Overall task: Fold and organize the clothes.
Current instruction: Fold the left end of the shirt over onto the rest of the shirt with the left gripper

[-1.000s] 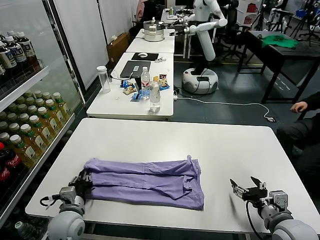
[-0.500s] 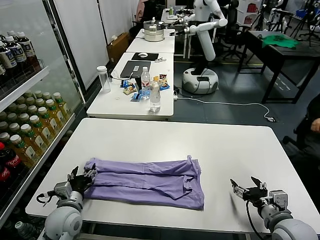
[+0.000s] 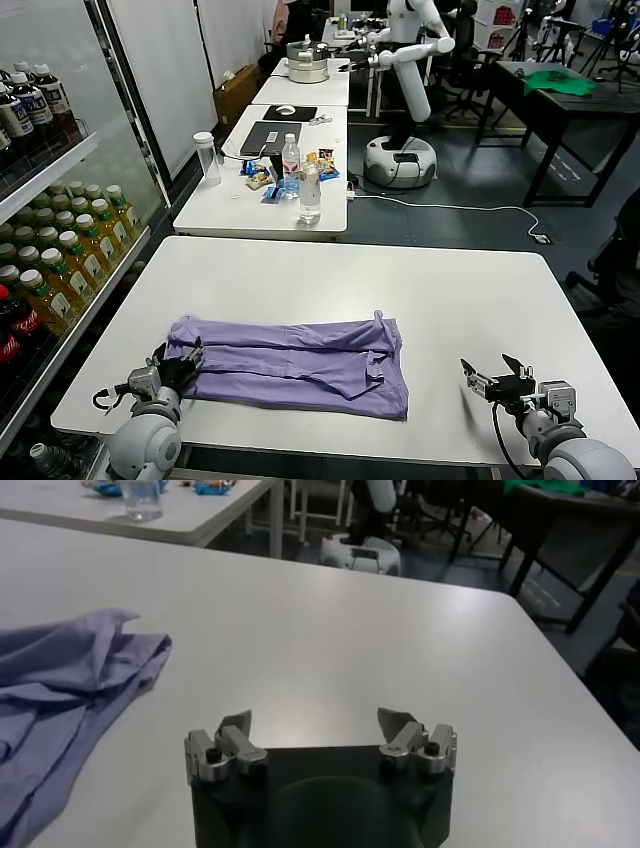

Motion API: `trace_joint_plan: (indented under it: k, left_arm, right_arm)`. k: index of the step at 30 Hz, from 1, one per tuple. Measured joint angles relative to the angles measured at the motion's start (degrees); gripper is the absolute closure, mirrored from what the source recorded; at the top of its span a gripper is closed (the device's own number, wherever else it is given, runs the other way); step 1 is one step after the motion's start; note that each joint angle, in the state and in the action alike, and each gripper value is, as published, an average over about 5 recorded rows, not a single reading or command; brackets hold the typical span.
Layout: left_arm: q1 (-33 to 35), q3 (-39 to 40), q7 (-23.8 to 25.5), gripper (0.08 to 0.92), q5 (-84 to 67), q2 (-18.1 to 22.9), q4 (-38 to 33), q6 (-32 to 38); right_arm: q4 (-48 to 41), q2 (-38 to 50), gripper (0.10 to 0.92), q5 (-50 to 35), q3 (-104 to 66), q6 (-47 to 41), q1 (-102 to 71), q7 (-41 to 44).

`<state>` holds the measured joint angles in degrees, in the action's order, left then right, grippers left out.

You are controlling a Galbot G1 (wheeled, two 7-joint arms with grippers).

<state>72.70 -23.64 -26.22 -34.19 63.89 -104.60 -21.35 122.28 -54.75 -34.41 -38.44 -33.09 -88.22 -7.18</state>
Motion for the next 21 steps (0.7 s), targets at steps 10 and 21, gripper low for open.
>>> trace_joint_plan:
  k: [10, 21]
  left_arm:
    - [0.2, -0.3, -0.2, 0.658, -0.9, 0.0, 0.7, -0.3]
    - [0.1, -3.5, 0.0, 0.879, -3.4, -2.7, 0.2, 0.7]
  right_arm:
    - [0.5, 0.0, 0.203, 0.0, -0.2, 0.0, -0.3, -0.1]
    - [0.6, -0.2, 0.203, 0.0, 0.0, 0.0, 0.1, -0.3]
